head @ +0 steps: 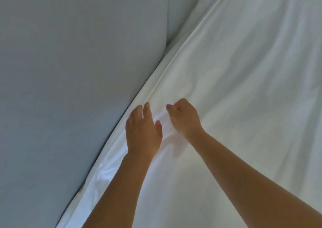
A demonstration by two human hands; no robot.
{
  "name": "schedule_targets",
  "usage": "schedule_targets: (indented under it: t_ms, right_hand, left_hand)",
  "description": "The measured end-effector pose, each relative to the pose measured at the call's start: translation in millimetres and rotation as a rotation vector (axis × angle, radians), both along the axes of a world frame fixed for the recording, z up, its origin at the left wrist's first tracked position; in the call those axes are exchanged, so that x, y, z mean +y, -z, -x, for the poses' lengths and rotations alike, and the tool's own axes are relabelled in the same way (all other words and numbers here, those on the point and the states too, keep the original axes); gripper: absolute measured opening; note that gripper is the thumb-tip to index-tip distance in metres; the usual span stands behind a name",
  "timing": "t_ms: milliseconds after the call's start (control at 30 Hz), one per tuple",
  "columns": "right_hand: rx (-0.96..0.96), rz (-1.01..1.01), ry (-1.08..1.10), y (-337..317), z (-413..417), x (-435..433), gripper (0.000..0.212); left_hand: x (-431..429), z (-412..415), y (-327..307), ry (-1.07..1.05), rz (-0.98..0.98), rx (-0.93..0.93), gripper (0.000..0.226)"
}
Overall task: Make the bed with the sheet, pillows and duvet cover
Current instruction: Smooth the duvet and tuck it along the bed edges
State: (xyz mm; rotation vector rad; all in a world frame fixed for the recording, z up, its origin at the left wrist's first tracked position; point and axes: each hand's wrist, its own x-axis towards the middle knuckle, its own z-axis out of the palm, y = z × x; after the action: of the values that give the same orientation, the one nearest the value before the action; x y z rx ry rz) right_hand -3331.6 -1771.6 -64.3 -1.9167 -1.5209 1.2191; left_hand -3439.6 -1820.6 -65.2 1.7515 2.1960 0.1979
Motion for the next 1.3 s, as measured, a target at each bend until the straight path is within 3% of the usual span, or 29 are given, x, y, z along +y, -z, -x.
schedule_targets:
  t_ms: [133,233,267,333,400,500,567,600,667,733,767,833,967,1067,1167,1300]
  right_hand:
    - [-0.198,0.089,-0.007,23.8,-42.2,59.6,0.037]
    - [-0.121,0.189,0.124,33.9,-51.5,92.4,0.053]
    - [-0.09,0.234,0.155,35.2,-52.8,101.5,0.056]
    - [-0.058,0.317,0.175,38.3,-53.9,113.4,0.061]
    - [-0.044,0.362,0.195,38.3,-56.1,121.0,0.065]
    - [0.24,0.388,0.242,27.7,-60.8,129.5,0.051]
    - [0.506,0.31,0.273,10.0,-59.1,141.5,0.036]
    - [0.546,0.197,0.273,4.2,-54.2,150.4,0.034]
    - [0.339,-0.106,0.184,3.7,-35.1,160.9,0.034]
    - [0.04,-0.24,0.068,30.4,-16.2,154.0,0.029]
    - [-0.064,-0.224,0.006,50.1,-7.6,144.5,0.025]
    - [-0.247,-0.205,-0.184,89.5,0.5,119.7,0.023]
    - [-0.277,-0.362,-0.391,114.9,-12.0,82.8,0.045]
    - [-0.257,-0.329,-0.449,104.3,-32.3,32.1,0.048]
    - [-0.218,-0.249,-0.476,83.3,-48.6,-49.7,0.049]
    - [-0.263,-0.228,-0.732,62.0,-68.7,-170.6,0.061]
  left_hand:
    - [93.4,-31.8,24.0,0.03,0.047,-0.078,0.072]
    - [145.3,-47.2,38.4,-0.226,0.218,-0.253,0.092]
    - [156.1,-50.4,42.4,-0.306,0.272,-0.264,0.091]
    - [166.6,-56.2,46.0,-0.29,0.324,-0.236,0.067]
    - [167.2,-59.4,39.2,-0.218,0.249,-0.391,0.049]
    - [162.3,-49.3,9.9,-0.238,0.071,-0.826,0.026]
    - [166.3,-30.1,-15.3,-0.249,-0.063,-0.99,0.025]
    - [169.1,-21.2,-23.3,-0.226,-0.146,-1.003,0.028]
    - [174.7,-10.7,-20.9,-0.154,-0.342,-0.828,0.036]
    - [177.5,-10.4,1.1,0.041,-0.398,-0.341,0.035]
    - [176.3,-14.9,17.7,0.149,-0.326,-0.09,0.026]
    - [175.6,-19.5,54.0,0.179,-0.113,0.1,0.021]
    - [155.8,-11.4,83.8,0.167,-0.064,0.1,0.04]
    - [110.4,-5.2,72.3,0.126,-0.066,0.125,0.049]
    - [35.2,3.4,54.4,0.063,-0.018,0.111,0.048]
    - [-92.3,10.5,43.9,-0.081,-0.028,0.085,0.045]
